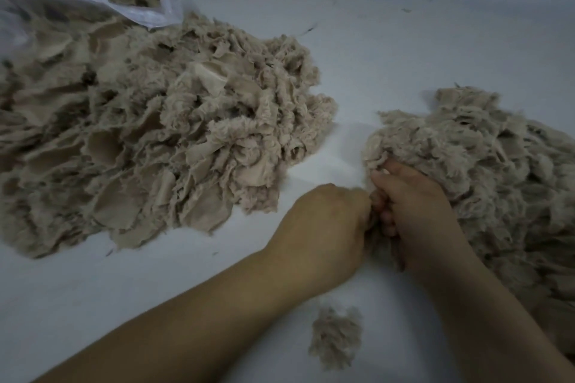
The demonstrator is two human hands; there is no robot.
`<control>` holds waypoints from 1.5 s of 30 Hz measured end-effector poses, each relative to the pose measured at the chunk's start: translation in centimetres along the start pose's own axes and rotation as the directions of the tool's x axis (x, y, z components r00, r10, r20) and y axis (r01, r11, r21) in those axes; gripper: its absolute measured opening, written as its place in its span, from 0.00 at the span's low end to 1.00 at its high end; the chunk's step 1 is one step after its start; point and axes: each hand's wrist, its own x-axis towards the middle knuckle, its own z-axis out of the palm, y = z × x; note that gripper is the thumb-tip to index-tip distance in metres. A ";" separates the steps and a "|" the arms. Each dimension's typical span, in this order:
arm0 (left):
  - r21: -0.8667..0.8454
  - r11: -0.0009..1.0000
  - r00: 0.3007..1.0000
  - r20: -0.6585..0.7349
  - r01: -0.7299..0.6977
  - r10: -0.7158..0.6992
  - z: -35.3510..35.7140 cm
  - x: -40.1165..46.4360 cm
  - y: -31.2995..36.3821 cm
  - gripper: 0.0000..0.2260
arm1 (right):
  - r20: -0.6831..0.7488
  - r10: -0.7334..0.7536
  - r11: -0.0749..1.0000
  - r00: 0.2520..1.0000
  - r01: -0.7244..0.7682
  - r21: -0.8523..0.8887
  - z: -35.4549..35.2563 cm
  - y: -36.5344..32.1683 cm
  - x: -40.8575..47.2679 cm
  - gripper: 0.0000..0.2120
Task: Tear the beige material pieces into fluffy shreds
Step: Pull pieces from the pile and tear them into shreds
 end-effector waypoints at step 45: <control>-0.873 0.335 0.783 0.081 0.354 -0.616 -0.4 3.0 -4.1 0.12 | 0.095 0.037 0.997 0.995 -0.043 0.071 0.2 -0.5 -0.8 0.20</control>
